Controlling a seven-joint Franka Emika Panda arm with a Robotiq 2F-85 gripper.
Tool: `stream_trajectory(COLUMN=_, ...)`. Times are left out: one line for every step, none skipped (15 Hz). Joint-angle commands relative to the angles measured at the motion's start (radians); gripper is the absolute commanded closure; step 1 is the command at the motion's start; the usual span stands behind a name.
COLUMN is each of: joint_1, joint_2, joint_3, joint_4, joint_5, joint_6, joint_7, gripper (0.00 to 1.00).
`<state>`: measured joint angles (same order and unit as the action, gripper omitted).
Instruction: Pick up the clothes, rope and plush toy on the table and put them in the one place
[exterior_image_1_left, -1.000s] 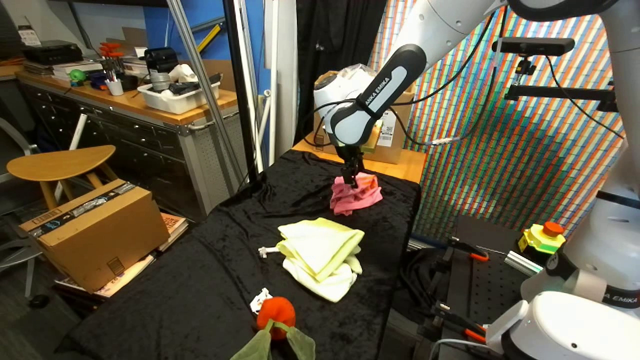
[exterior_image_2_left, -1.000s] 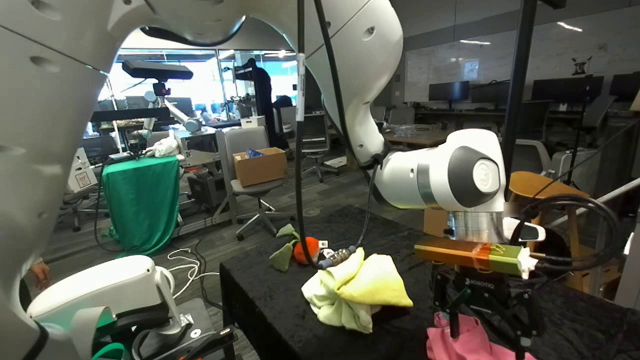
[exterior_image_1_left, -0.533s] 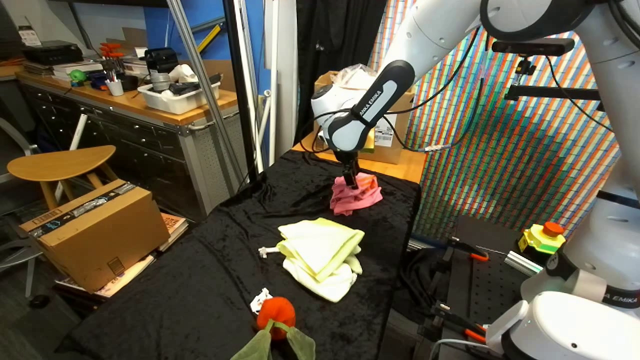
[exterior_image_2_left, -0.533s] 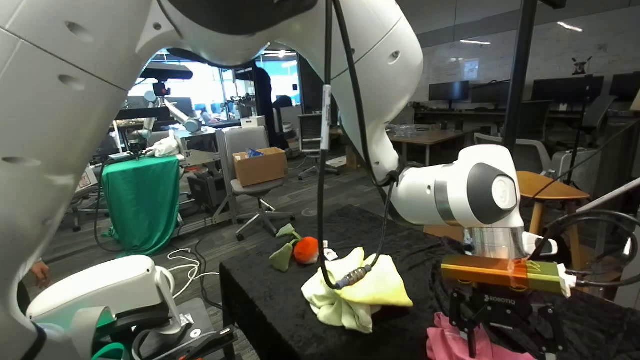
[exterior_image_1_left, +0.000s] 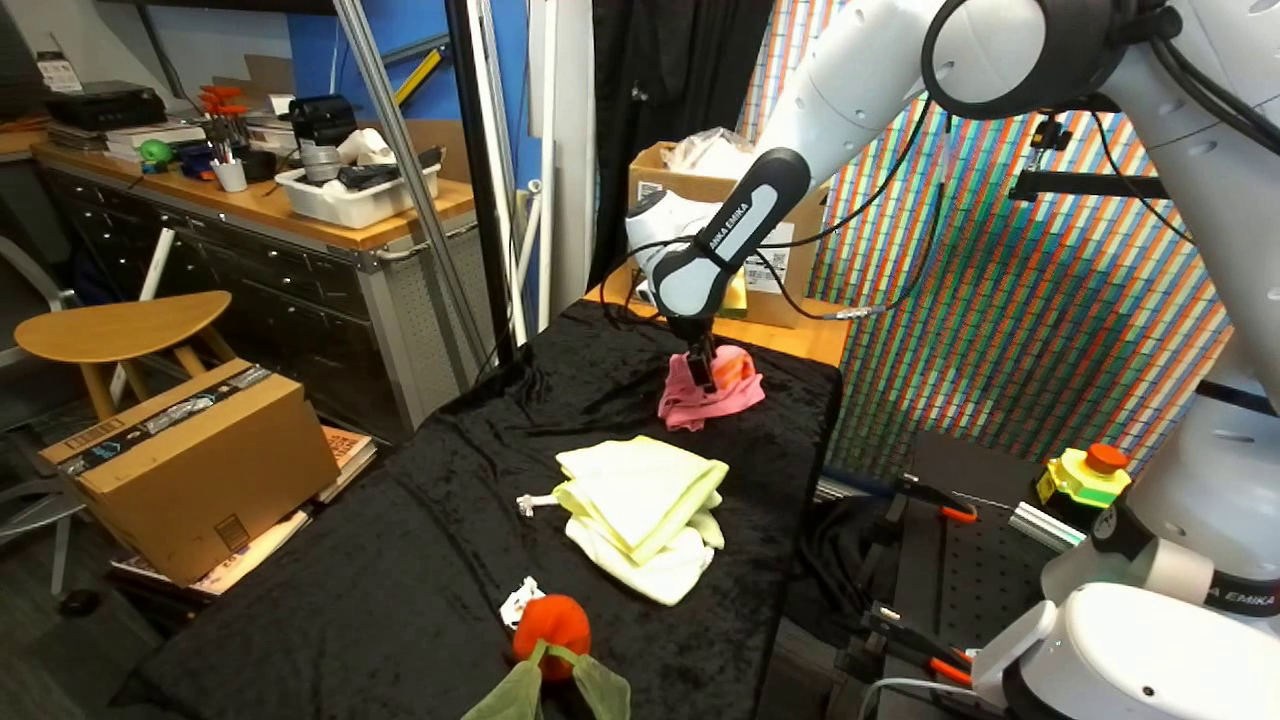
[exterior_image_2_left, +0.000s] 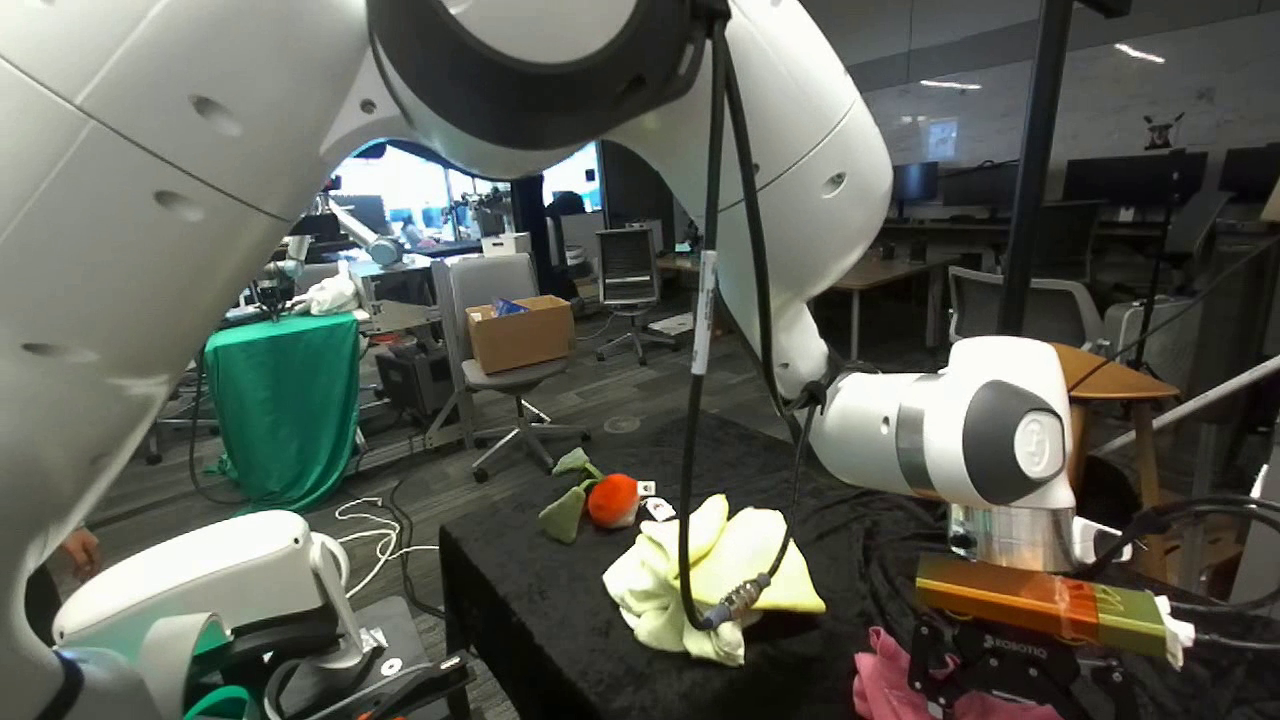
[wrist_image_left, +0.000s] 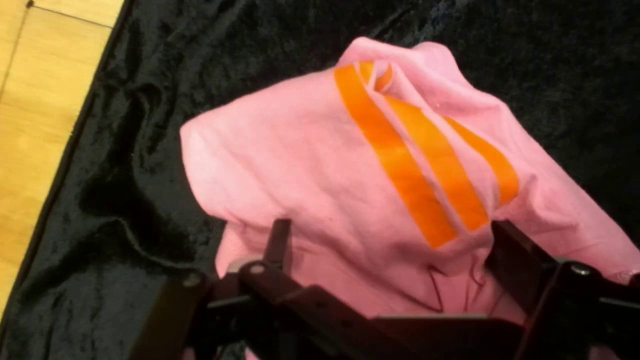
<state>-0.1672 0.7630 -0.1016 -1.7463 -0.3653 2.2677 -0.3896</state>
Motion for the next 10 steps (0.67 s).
stream_trajectory(joint_1=-0.03, joint_2=0.025, joint_3=0.037, joint_4=0.047, joint_5=0.056, joint_6=-0.013, joint_7=-0.041, gripper=0.0)
stream_trajectory(joint_1=-0.033, joint_2=0.027, joint_3=0.041, joint_4=0.051, joint_5=0.067, joint_6=-0.015, joint_7=-0.043, gripper=0.0)
stream_trajectory(joint_1=-0.038, joint_2=0.027, joint_3=0.047, joint_4=0.053, joint_5=0.081, joint_6=-0.016, joint_7=-0.047, gripper=0.21)
stream_trajectory(joint_1=-0.04, joint_2=0.026, joint_3=0.049, joint_4=0.053, joint_5=0.088, joint_6=-0.016, joint_7=-0.049, gripper=0.26)
stream_trajectory(joint_1=-0.04, joint_2=0.027, joint_3=0.05, joint_4=0.054, joint_5=0.094, joint_6=-0.017, joint_7=-0.051, gripper=0.32)
stream_trajectory(joint_1=-0.04, joint_2=0.028, joint_3=0.051, joint_4=0.057, joint_5=0.1, joint_6=-0.019, joint_7=-0.053, gripper=0.42)
stream_trajectory(joint_1=-0.041, joint_2=0.029, joint_3=0.052, joint_4=0.059, joint_5=0.107, joint_6=-0.023, joint_7=-0.054, gripper=0.49)
stream_trajectory(joint_1=-0.04, joint_2=0.028, joint_3=0.051, joint_4=0.059, joint_5=0.108, joint_6=-0.024, joint_7=-0.053, gripper=0.56)
stream_trajectory(joint_1=-0.041, joint_2=0.027, joint_3=0.052, joint_4=0.058, joint_5=0.11, joint_6=-0.024, joint_7=-0.053, gripper=0.64)
stream_trajectory(joint_1=-0.04, joint_2=0.022, joint_3=0.052, joint_4=0.056, joint_5=0.111, joint_6=-0.027, joint_7=-0.051, gripper=0.71)
